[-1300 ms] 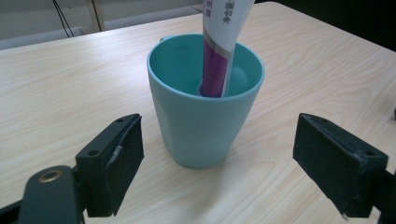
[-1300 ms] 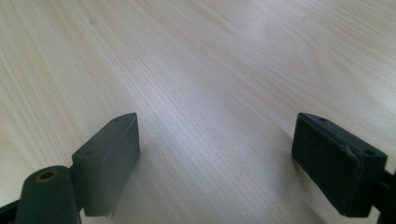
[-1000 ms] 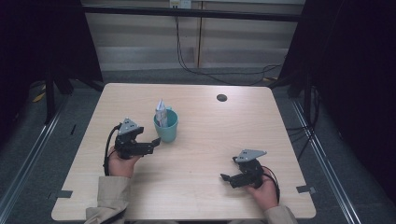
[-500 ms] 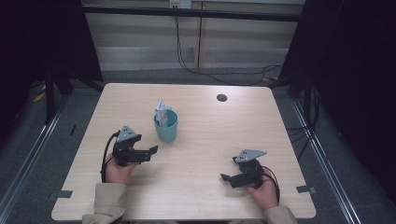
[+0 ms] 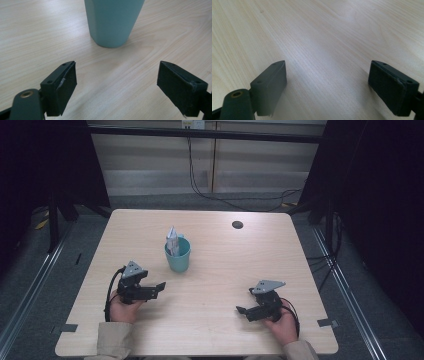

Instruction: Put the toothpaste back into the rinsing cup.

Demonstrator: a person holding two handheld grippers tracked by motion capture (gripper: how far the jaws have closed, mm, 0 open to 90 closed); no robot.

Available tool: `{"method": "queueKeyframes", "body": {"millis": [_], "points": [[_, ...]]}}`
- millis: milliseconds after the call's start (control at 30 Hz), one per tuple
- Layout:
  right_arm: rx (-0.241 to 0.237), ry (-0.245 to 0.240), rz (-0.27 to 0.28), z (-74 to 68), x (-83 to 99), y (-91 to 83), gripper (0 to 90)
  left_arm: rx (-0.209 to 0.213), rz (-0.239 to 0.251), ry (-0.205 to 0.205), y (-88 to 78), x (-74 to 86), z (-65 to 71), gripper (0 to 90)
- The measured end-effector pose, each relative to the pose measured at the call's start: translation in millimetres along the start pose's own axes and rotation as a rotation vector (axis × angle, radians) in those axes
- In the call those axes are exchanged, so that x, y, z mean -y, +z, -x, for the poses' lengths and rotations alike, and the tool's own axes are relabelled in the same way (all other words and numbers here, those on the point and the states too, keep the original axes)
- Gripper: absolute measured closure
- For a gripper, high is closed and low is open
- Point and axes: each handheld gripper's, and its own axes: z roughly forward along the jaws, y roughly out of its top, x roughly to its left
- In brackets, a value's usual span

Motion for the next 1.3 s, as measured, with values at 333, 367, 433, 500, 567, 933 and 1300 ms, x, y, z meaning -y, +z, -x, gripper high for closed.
{"method": "queueKeyframes", "body": {"millis": [333,367,433,500,567,933,1300], "points": [[0.000,0.000,0.000,0.0,0.0,0.0,14.5,-0.011,-0.023,0.011,-1.5,8.5,-1.1,16.0],[0.000,0.000,0.000,0.0,0.0,0.0,14.5,-0.014,-0.028,0.015,-1.5,9.3,-1.3,16.0],[0.000,0.000,0.000,0.0,0.0,0.0,14.5,-0.015,-0.030,0.014,-1.6,11.1,-1.6,15.8],[0.000,0.000,0.000,0.0,0.0,0.0,14.5,-0.016,-0.036,0.015,-1.5,13.0,-1.9,15.7],[0.000,0.000,0.000,0.0,0.0,0.0,14.5,-0.018,-0.044,0.021,-1.5,14.6,-1.6,15.7],[0.000,0.000,0.000,0.0,0.0,0.0,14.5,-0.031,-0.072,0.039,-0.6,20.7,-2.0,15.3],[0.000,0.000,0.000,-0.1,0.0,0.0,14.5,-0.040,-0.093,0.060,-0.5,24.2,-2.2,15.0]]}}
